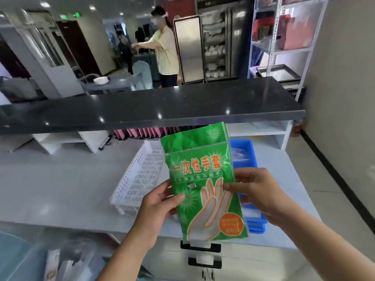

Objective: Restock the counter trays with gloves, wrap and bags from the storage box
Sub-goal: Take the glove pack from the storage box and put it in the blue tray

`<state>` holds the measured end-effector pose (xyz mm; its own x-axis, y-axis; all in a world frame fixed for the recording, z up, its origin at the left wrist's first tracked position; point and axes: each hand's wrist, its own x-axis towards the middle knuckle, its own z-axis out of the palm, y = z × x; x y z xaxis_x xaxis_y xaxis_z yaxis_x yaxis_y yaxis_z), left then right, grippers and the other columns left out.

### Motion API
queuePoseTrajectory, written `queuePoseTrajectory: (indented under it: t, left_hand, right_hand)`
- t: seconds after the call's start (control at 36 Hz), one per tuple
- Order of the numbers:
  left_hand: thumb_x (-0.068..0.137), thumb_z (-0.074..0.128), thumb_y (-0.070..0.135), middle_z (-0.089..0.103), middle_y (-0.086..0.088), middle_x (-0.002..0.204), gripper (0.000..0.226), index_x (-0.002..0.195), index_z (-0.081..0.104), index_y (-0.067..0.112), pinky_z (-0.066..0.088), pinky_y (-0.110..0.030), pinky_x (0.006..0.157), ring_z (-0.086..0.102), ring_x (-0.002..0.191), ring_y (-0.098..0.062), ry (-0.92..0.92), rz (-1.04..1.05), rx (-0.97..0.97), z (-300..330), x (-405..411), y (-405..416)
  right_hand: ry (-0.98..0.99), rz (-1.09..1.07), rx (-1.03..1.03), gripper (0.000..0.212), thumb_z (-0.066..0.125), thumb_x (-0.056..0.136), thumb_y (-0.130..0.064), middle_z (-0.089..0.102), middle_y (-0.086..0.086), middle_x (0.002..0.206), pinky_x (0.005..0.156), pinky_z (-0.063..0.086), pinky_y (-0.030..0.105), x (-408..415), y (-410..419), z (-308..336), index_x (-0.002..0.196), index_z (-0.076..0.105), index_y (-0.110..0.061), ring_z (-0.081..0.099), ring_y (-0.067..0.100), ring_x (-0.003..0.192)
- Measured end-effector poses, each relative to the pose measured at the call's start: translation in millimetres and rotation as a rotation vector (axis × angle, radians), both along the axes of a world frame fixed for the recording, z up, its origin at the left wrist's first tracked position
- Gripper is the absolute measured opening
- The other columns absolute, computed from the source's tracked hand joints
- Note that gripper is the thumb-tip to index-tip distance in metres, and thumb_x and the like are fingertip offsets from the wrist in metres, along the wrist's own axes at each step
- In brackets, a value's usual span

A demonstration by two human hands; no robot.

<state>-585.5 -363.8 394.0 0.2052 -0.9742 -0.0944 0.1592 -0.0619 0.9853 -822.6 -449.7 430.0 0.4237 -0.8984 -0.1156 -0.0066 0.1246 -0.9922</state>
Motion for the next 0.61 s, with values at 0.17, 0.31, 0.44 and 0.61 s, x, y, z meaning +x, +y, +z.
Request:
queuePoseTrajectory:
  t: [0.17, 0.31, 0.44, 0.61]
  left_hand:
    - [0.09, 0.063, 0.004, 0.075, -0.008, 0.108, 0.034, 0.121, 0.067, 0.016, 0.059, -0.037, 0.087, 0.071, 0.1, -0.022, 0.063, -0.068, 0.07, -20.6, -32.3, -61.7]
    - [0.091, 0.065, 0.005, 0.068, -0.005, 0.121, 0.034, 0.12, 0.066, 0.022, 0.05, -0.031, 0.092, 0.064, 0.104, -0.017, -0.166, -0.102, 0.141, -38.3, -33.9, -117.8]
    - [0.093, 0.063, 0.022, 0.062, 0.006, 0.13, 0.034, 0.127, 0.062, 0.028, 0.046, -0.026, 0.096, 0.056, 0.12, -0.014, -0.61, -0.19, 0.108, -56.3, -18.8, -189.3]
    - [0.099, 0.045, 0.044, 0.04, -0.001, 0.155, 0.051, 0.148, 0.041, 0.028, 0.032, -0.04, 0.112, 0.039, 0.139, -0.028, -1.216, -0.446, 0.097, -72.9, -29.9, -285.4]
  right_hand:
    - [0.231, -0.194, -0.226, 0.026, 0.071, 0.079, 0.01, 0.078, 0.004, 0.077, 0.058, 0.057, 0.026, -23.2, -31.3, 7.8, 0.087, 0.08, -0.013, 0.071, 0.015, 0.064]
    - [0.737, -0.32, -0.493, 0.03, 0.079, 0.075, -0.004, 0.073, -0.019, 0.069, 0.07, 0.053, 0.031, -58.1, -65.8, 17.0, 0.08, 0.078, -0.034, 0.069, 0.01, 0.067]
    - [1.03, -0.471, -0.468, 0.028, 0.078, 0.077, -0.009, 0.068, -0.012, 0.074, 0.071, 0.041, 0.026, -87.0, -90.9, 7.8, 0.099, 0.079, -0.026, 0.065, 0.017, 0.071]
    - [1.17, -0.603, -0.464, 0.032, 0.073, 0.079, -0.01, 0.079, 0.001, 0.091, 0.071, 0.046, 0.032, -90.6, -106.6, -2.6, 0.104, 0.078, -0.028, 0.071, 0.031, 0.085]
